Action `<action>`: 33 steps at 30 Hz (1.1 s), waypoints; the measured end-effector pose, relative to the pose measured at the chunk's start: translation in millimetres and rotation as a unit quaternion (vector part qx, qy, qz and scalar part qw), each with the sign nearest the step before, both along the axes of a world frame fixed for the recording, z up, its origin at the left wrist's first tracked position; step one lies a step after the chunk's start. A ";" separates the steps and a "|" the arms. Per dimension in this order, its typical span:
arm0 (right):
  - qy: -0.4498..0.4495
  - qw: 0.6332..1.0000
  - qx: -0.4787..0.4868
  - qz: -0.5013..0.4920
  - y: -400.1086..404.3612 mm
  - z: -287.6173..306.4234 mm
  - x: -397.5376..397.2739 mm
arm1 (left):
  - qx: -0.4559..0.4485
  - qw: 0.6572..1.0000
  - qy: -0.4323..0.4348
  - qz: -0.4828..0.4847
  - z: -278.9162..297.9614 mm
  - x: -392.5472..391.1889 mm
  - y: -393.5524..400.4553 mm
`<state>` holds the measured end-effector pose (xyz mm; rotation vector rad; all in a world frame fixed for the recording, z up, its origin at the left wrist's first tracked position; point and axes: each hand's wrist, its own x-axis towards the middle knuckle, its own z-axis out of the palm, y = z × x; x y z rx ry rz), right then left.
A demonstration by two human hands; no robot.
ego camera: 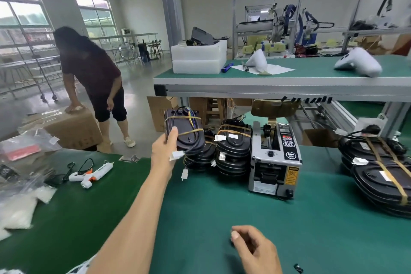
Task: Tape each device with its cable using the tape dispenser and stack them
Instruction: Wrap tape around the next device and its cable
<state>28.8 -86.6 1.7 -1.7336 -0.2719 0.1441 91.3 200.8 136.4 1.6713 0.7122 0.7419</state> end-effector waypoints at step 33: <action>-0.008 1.000 0.006 -0.012 2.6 5.2 -3.1 | -0.042 0.986 0.091 -0.131 -8.7 83.2 27.7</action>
